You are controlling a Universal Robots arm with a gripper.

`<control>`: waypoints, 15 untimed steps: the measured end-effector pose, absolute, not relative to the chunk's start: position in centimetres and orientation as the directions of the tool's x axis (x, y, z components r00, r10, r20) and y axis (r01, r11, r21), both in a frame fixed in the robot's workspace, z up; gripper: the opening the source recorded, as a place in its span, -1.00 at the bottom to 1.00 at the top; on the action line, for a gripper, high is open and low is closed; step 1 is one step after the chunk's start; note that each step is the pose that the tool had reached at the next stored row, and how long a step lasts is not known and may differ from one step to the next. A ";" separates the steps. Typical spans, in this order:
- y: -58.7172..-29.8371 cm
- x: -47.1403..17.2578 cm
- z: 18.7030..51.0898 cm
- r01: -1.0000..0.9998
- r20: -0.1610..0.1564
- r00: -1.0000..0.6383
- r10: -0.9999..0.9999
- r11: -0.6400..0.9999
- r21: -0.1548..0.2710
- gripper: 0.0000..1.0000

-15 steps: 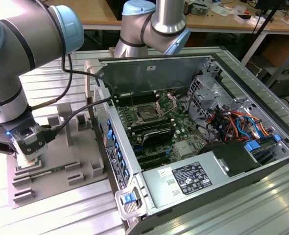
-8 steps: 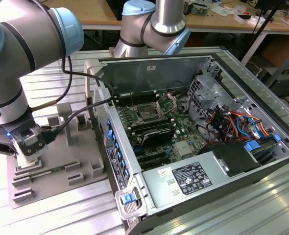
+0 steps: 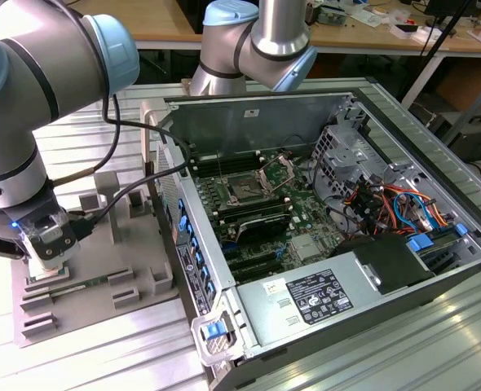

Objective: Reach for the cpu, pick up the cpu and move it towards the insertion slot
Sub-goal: 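Pick up the cpu and move it towards the insertion slot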

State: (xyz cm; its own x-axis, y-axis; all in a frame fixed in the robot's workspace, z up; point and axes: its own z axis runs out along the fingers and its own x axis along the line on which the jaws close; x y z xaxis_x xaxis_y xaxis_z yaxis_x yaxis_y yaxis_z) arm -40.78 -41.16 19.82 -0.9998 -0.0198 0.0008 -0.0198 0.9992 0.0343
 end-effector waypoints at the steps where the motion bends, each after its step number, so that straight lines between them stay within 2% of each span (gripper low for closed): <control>1: -41.2 -40.8 19.8 -0.020 0.001 -1.000 -0.020 0.999 0.034 -0.79; 15: -41.2 -40.8 19.7 -0.020 -0.002 -1.000 -0.020 0.999 0.034 -0.79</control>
State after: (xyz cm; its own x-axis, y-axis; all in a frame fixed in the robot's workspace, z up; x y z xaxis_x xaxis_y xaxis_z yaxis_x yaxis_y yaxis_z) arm -40.84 -41.15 19.65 -0.9998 -0.0196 -0.0016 -0.0197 0.9992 0.0345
